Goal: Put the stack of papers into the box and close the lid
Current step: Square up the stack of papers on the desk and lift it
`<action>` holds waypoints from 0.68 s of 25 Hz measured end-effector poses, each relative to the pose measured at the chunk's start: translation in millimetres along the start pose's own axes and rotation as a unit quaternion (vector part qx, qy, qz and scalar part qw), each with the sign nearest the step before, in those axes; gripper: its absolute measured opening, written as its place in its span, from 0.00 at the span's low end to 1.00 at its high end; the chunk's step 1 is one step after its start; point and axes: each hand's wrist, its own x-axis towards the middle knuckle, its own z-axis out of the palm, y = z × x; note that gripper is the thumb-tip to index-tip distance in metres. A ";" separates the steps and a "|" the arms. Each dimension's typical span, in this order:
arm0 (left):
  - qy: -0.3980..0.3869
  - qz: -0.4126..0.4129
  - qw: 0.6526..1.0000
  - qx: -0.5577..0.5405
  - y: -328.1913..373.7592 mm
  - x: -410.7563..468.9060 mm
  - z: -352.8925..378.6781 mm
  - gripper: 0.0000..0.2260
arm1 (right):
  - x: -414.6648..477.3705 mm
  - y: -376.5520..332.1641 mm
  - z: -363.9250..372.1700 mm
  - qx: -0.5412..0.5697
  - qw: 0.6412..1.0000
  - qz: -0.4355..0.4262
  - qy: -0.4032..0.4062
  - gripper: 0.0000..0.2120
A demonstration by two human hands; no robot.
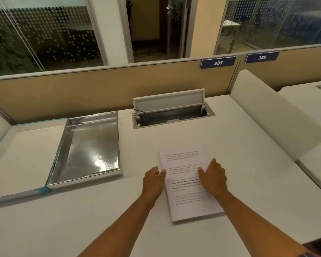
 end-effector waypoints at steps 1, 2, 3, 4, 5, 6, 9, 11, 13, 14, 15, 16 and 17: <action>-0.009 -0.016 0.998 -0.057 1.5 1.8 4.9 0.05 | 2.9 1.3 0.3 0.011 1.000 -0.003 -0.001 0.34; -0.018 -0.046 0.993 -0.105 3.1 2.9 8.0 0.03 | 4.0 0.9 -1.0 0.022 1.000 0.001 -0.007 0.31; -0.019 -0.075 0.987 -0.141 3.2 4.6 10.9 0.05 | 7.5 3.1 -0.4 0.028 1.000 0.000 -0.007 0.28; -0.011 -0.093 0.981 -0.168 3.8 7.4 12.5 0.08 | 9.0 2.7 -3.4 0.033 0.999 0.005 -0.019 0.26; -0.012 -0.102 0.980 -0.170 5.3 9.2 14.3 0.06 | 11.5 4.0 -3.0 0.033 0.999 0.005 -0.021 0.24; -0.011 -0.111 0.979 -0.170 10.1 7.9 14.2 0.05 | 11.8 4.7 -3.2 0.028 0.999 0.002 -0.024 0.23; -0.006 -0.134 0.977 -0.168 21.8 11.3 14.8 0.06 | 12.9 5.8 -2.3 0.018 1.000 -0.008 -0.023 0.20; -0.016 -0.141 0.976 -0.162 28.2 12.0 18.0 0.07 | 12.9 7.8 -0.2 0.017 0.999 -0.012 -0.025 0.19; -0.014 -0.142 0.975 -0.168 33.9 10.9 21.6 0.11 | 14.2 10.3 0.5 0.017 0.999 -0.017 -0.026 0.18; -0.008 -0.141 0.976 -0.168 35.1 10.7 23.4 0.13 | 14.5 11.3 0.3 0.019 0.999 -0.018 -0.027 0.18; -0.001 -0.137 0.977 -0.162 35.1 11.1 25.4 0.14 | 15.2 12.1 0.0 0.025 0.999 -0.017 -0.027 0.18; 0.003 -0.130 0.980 -0.150 34.3 11.8 27.5 0.15 | 15.9 12.9 -0.6 0.030 0.999 -0.015 -0.027 0.18; 0.005 -0.119 0.984 -0.134 33.4 11.8 29.8 0.15 | 16.4 13.6 -0.4 0.035 0.999 -0.013 -0.027 0.17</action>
